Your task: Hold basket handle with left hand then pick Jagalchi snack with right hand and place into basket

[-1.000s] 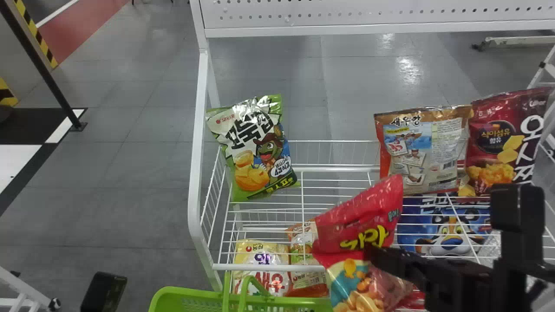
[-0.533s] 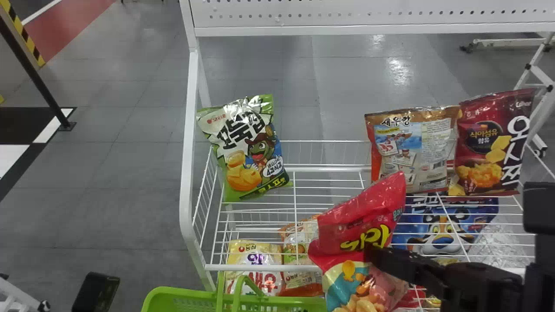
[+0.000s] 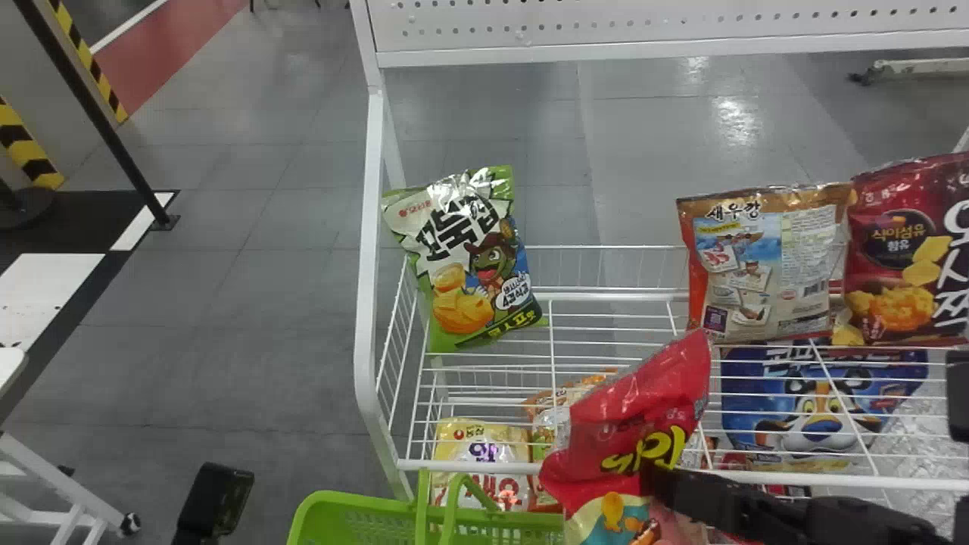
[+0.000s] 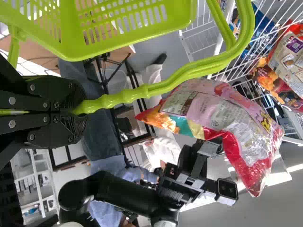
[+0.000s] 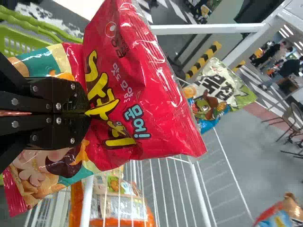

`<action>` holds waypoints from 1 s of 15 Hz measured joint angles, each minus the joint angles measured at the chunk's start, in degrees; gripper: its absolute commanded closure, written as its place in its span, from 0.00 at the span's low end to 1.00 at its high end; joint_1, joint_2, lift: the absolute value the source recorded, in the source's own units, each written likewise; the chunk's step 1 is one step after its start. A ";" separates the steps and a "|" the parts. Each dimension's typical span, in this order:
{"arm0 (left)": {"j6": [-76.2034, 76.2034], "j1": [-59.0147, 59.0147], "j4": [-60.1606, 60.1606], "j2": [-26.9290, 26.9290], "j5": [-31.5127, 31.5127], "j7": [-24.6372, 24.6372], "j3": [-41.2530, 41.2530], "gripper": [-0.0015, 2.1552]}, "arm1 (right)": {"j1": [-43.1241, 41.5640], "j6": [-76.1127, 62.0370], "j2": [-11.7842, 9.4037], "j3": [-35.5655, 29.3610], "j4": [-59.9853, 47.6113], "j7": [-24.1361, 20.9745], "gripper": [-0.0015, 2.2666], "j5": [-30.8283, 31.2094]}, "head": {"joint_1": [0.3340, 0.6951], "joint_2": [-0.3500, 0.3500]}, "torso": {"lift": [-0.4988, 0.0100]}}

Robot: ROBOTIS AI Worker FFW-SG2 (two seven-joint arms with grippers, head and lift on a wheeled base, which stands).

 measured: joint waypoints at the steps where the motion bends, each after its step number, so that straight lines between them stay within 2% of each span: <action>1: 0.07 -0.16 0.00 0.00 0.01 0.00 0.03 1.00 | 0.40 0.00 0.00 0.12 1.41 1.38 0.99 -0.29 | 1.00 0.71 | 0.96; 9: 0.15 -1.00 -0.04 -0.09 0.19 0.00 -0.28 1.00 | 2.78 0.00 0.00 4.57 13.32 8.41 0.99 -0.93 | 1.00 0.90 | 0.96; 15: 0.43 -1.02 -0.16 -0.05 0.19 0.00 -0.19 1.00 | 2.56 0.00 0.00 10.96 22.98 16.12 0.99 8.98 | 1.00 1.00 | 0.96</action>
